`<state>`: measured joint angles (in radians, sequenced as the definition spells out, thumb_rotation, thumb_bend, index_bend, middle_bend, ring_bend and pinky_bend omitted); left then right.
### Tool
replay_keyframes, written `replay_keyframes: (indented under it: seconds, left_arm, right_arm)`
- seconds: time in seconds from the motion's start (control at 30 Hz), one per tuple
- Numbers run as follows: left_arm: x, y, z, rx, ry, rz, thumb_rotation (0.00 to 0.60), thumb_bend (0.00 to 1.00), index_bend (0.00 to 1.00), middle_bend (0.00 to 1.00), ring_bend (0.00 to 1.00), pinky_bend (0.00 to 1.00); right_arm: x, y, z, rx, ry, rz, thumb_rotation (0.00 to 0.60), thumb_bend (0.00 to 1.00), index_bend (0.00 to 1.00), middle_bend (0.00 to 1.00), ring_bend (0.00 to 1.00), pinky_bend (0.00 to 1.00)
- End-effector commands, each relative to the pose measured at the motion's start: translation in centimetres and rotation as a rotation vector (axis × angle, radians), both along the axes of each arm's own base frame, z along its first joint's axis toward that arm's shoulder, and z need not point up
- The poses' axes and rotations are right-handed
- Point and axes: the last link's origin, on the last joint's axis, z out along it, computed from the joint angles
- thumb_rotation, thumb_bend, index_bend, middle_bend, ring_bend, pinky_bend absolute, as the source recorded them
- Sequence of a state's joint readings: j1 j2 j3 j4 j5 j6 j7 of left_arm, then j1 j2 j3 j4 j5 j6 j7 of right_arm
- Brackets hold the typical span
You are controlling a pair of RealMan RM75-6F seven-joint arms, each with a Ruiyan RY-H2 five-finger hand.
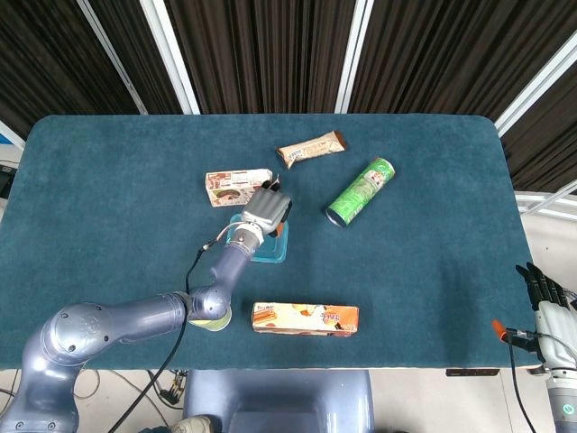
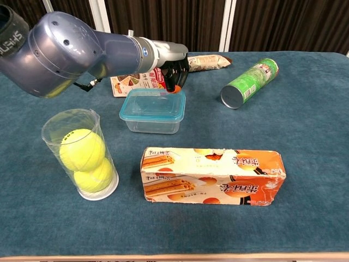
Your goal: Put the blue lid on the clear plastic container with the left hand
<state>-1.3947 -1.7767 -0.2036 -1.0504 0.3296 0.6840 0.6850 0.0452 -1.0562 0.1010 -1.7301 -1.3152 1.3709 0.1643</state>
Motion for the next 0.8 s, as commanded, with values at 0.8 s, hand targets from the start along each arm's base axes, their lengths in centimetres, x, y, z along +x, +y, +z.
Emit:
replay_keyframes:
  seconds: [0.8]
  left_arm:
    - [-0.5,-0.3,-1.2,0.043,0.063,-0.046,0.600,0.52,0.65,0.54,0.12,0.11]
  right_arm:
    - [0.0,0.0,0.0,0.003,-0.010,-0.010,0.600,0.29,0.10,0.00,0.00,0.00]
